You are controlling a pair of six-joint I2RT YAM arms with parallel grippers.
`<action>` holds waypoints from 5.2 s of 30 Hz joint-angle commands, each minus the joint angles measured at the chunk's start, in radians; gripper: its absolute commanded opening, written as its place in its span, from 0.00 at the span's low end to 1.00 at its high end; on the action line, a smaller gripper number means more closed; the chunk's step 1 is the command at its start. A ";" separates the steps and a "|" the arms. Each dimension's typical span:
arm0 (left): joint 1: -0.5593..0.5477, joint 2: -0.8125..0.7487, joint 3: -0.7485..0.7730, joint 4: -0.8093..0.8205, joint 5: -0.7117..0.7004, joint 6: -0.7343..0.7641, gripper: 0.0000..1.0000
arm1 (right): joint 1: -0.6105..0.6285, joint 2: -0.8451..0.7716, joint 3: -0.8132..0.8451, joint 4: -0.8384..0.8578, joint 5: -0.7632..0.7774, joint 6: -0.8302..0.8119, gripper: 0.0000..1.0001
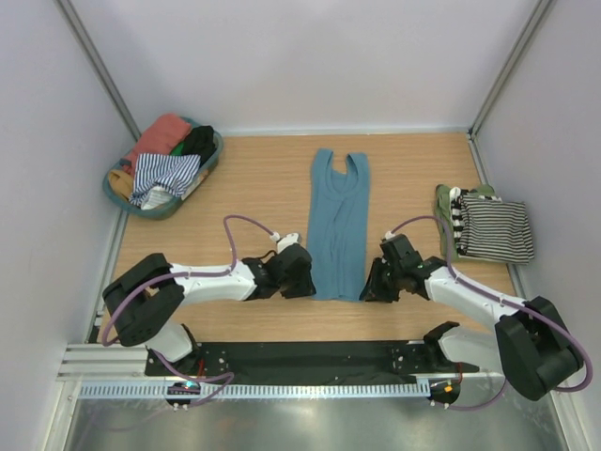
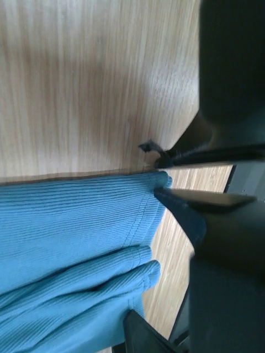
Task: Fold and stack the tank tops
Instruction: Fold the tank top
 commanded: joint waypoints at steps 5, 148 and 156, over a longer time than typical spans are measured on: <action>0.002 -0.008 -0.028 0.054 0.018 -0.012 0.25 | 0.037 -0.013 -0.010 -0.048 0.046 0.025 0.02; 0.414 0.546 0.703 -0.107 0.179 0.343 0.49 | -0.214 0.637 0.593 0.116 0.112 -0.217 0.28; 0.407 0.505 0.656 -0.142 0.069 0.317 0.00 | -0.182 0.605 0.619 0.068 0.203 -0.231 0.01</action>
